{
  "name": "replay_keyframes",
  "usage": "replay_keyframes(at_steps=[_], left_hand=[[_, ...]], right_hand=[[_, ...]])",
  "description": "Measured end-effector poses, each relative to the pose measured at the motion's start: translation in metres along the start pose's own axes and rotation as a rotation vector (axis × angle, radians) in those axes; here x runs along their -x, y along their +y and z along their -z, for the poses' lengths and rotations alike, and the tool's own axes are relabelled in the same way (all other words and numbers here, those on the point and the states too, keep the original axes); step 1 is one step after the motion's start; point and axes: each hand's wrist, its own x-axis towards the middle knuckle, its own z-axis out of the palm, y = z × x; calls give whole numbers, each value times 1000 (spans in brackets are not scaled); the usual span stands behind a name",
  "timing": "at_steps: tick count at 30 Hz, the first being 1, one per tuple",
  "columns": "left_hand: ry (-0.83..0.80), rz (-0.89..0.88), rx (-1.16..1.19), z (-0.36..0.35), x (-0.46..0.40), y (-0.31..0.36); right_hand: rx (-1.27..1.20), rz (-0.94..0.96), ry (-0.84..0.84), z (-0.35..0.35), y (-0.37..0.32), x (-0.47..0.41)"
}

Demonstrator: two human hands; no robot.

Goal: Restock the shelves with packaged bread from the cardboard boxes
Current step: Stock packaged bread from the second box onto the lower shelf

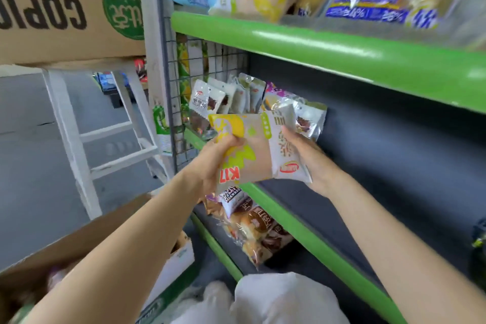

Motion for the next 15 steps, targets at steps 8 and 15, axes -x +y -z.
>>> replay_keyframes(at_steps=[8, 15], left_hand=[[230, -316, -251, -53, -52, -17], [-220, -271, -753, -70, -59, 10]], right_hand=[[446, 71, 95, 62, -13, 13], [254, 219, 176, 85, -26, 9]])
